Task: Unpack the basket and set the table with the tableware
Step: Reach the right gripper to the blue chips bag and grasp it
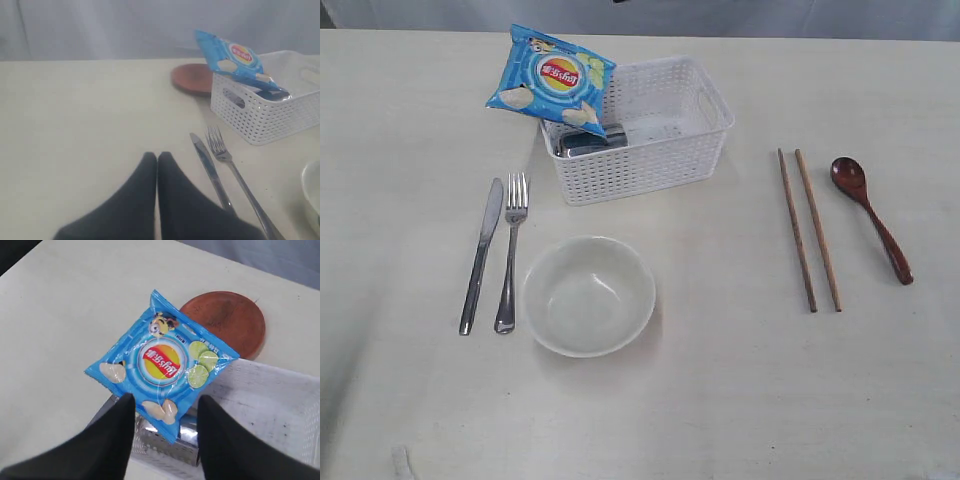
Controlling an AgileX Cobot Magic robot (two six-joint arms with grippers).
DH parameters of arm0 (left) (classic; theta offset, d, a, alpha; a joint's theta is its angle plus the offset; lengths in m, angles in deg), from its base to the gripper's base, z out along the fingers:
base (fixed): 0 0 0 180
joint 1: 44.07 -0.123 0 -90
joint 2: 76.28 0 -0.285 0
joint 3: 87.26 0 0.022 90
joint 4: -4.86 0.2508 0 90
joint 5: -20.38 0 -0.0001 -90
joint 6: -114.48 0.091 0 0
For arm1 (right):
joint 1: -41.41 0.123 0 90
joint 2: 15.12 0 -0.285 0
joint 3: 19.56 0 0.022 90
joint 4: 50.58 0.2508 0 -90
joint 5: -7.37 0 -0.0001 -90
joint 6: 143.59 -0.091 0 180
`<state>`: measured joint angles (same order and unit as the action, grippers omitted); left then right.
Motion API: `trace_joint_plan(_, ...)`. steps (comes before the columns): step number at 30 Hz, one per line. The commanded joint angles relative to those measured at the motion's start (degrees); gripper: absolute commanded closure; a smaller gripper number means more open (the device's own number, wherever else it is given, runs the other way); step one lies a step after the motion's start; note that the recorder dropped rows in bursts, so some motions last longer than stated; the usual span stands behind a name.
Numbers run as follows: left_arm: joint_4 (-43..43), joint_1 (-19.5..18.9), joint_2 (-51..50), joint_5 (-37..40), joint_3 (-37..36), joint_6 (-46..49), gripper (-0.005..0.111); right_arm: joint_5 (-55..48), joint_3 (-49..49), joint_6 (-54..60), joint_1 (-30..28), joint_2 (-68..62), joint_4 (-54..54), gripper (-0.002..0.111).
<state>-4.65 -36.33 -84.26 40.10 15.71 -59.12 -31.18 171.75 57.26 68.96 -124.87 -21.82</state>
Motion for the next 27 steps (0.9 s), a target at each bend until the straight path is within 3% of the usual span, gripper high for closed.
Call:
trace_joint_plan(1, 0.2, 0.4, 0.2, -0.1, -0.2, -0.1, 0.107, -7.1, 8.7, -6.9, -0.1, -8.1, -2.9, 0.056)
trace_joint_plan(3, 0.2, 0.4, 0.2, -0.1, -0.2, -0.1, 0.107, -10.3, 13.6, -9.3, -0.1, -13.2, -2.9, 0.051)
trace_joint_plan(6, 0.2, 0.4, 0.2, -0.1, -0.2, -0.1, 0.107, -15.1, 18.1, -10.3, 0.3, -17.5, -1.2, 0.051)
trace_joint_plan(11, 0.2, 0.4, 0.2, -0.1, -0.2, -0.1, 0.107, -15.6, 21.2, 0.5, 5.8, -18.6, -2.5, 0.051)
trace_joint_plan(20, 0.2, 0.4, 0.2, -0.1, -0.2, -0.1, 0.107, -13.1, 21.9, -1.5, 17.1, -18.9, -27.8, 0.051)
trace_joint_plan(27, 0.2, 0.4, 0.2, -0.1, -0.2, -0.1, 0.107, -5.3, 21.9, -15.6, 24.2, -21.6, -49.5, 0.051)
